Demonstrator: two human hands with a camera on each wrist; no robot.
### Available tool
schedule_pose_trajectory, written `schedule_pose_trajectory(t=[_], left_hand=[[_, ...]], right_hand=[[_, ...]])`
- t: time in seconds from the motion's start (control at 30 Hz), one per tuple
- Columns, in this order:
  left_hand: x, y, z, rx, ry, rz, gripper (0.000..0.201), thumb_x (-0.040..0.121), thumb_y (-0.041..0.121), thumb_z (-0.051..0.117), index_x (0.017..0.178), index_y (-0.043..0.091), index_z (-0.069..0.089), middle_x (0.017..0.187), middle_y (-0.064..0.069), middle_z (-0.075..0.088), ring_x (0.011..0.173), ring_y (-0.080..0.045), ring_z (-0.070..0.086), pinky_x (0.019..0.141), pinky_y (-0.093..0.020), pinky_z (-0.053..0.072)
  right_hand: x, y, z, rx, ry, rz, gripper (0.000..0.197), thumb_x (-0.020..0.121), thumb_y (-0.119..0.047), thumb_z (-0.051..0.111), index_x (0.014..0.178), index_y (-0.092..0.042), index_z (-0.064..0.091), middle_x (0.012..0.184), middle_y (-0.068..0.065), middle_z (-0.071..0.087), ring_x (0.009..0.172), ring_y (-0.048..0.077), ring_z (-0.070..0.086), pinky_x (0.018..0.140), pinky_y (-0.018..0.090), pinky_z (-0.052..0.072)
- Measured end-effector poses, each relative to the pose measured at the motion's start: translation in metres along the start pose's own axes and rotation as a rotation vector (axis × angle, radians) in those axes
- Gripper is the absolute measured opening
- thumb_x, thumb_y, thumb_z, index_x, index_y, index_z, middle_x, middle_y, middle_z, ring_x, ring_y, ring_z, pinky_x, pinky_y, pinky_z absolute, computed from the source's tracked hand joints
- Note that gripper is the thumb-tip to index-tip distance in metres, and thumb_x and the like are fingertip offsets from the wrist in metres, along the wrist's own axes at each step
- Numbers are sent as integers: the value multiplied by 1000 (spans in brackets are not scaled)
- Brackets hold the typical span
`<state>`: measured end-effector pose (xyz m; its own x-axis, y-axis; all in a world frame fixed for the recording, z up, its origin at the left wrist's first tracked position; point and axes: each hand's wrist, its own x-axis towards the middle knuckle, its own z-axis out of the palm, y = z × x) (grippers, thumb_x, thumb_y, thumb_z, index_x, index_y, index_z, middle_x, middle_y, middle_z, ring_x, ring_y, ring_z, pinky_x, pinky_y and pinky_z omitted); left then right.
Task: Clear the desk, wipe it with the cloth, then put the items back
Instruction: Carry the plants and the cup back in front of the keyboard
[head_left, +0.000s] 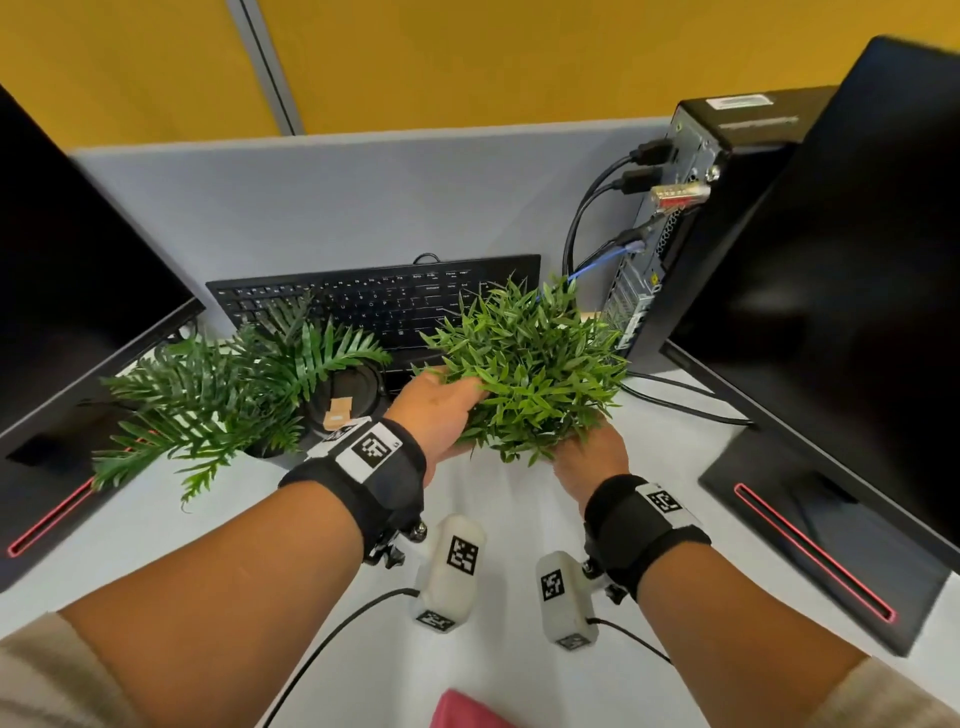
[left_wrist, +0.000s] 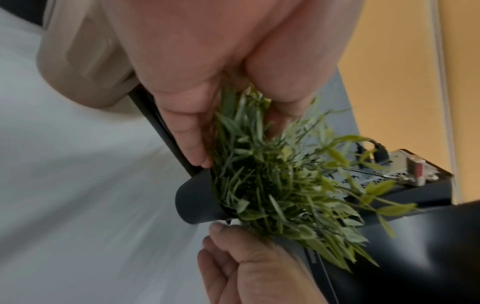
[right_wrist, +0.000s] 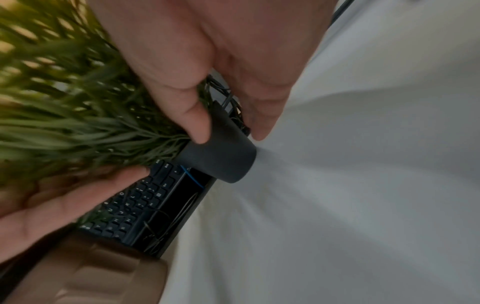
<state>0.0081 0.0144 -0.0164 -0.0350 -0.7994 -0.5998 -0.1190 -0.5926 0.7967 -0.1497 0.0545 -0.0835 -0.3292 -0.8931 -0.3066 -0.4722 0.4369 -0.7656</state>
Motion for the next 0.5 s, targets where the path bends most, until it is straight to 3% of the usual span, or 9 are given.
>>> schedule_pose_trajectory(t=[0.07,0.1,0.17,0.23,0.3,0.37,0.43,0.5], left_hand=[[-9,3,-3,80,23,40,43,88,22,58,130,20,47,104,1,64,102,-19,63,93,-42,55],[-13,4,-7,126,33,58,52,86,23,59,136,22,43,104,0,63,103,-21,63,93,-42,55],[-26,5,-16,236,52,92,74,77,32,62,145,23,34,113,-6,63,107,-26,63,95,-46,54],[-45,6,-31,354,53,132,85,65,41,60,145,25,34,121,-10,63,110,-28,63,96,-46,53],[-70,8,-48,470,38,190,75,65,43,58,135,21,48,116,-9,66,108,-25,64,96,-45,53],[-99,7,-74,564,41,269,40,72,36,61,108,19,64,100,-5,71,98,-23,68,89,-44,56],[-122,1,-104,688,34,339,15,78,27,61,86,17,68,86,-3,73,87,-22,70,80,-42,59],[-143,-11,-144,807,30,377,15,79,29,61,80,17,69,79,-1,73,79,-20,70,73,-38,60]], right_hand=[[-7,0,2,98,-60,158,16,85,-9,58,72,-18,56,82,11,67,75,24,64,73,34,57],[-14,0,4,152,-142,236,18,84,-5,56,68,-13,56,71,11,67,66,26,64,66,35,57],[-33,-10,8,196,-277,297,13,82,2,54,72,-5,57,63,13,64,53,26,60,51,30,52],[-58,-28,13,159,-360,227,10,81,3,54,77,-4,60,66,16,63,50,23,59,47,25,50],[-82,-46,25,137,-401,94,10,79,3,56,77,-5,62,68,15,64,51,20,59,48,26,48],[-104,-67,44,144,-434,7,8,77,1,60,80,-6,63,68,11,64,53,19,60,51,27,48],[-127,-90,64,162,-473,-49,8,78,1,62,82,-6,63,70,9,63,54,19,60,50,28,48],[-152,-111,90,160,-515,-115,9,79,1,63,85,-5,65,72,9,63,57,19,60,50,28,49]])
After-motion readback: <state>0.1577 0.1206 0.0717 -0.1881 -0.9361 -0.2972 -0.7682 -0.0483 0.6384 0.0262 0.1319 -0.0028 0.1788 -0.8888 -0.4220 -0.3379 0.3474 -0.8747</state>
